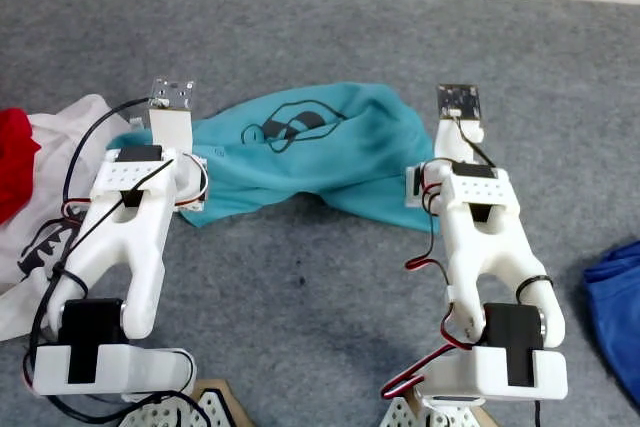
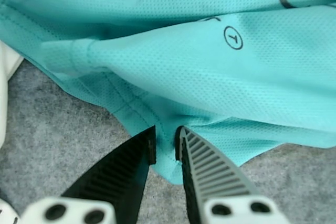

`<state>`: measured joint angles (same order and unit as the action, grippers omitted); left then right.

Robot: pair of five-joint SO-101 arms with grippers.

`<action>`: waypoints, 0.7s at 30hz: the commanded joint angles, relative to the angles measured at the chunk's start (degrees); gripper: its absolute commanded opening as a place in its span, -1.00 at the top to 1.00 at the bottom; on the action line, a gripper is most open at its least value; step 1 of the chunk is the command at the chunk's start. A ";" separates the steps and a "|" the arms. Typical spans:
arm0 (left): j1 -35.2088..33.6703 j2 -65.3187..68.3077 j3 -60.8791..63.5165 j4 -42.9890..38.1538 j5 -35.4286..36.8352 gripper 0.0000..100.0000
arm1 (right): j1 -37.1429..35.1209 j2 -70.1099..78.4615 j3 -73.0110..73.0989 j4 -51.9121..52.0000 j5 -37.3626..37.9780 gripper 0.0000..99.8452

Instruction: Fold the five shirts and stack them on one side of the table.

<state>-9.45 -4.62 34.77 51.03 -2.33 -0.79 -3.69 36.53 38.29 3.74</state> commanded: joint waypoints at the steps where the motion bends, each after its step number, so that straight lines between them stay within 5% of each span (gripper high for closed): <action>1: -0.48 -0.48 -0.84 -0.79 -0.18 0.83 | -0.22 -2.86 -0.40 -1.10 -0.44 0.65; 6: -1.89 -0.31 -6.11 -0.79 1.49 0.83 | -0.22 -2.86 -0.31 -1.10 -0.44 0.65; 12: -4.35 -0.22 -10.77 -5.19 14.68 0.83 | -0.22 -2.86 -0.31 -1.10 -0.44 0.65; 21: -3.03 -0.84 -5.23 -6.59 10.90 0.83 | -0.22 -2.77 -0.22 -1.19 -0.44 0.65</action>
<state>-13.14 -4.62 28.00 43.82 11.47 -0.79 -3.69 36.53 37.93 3.74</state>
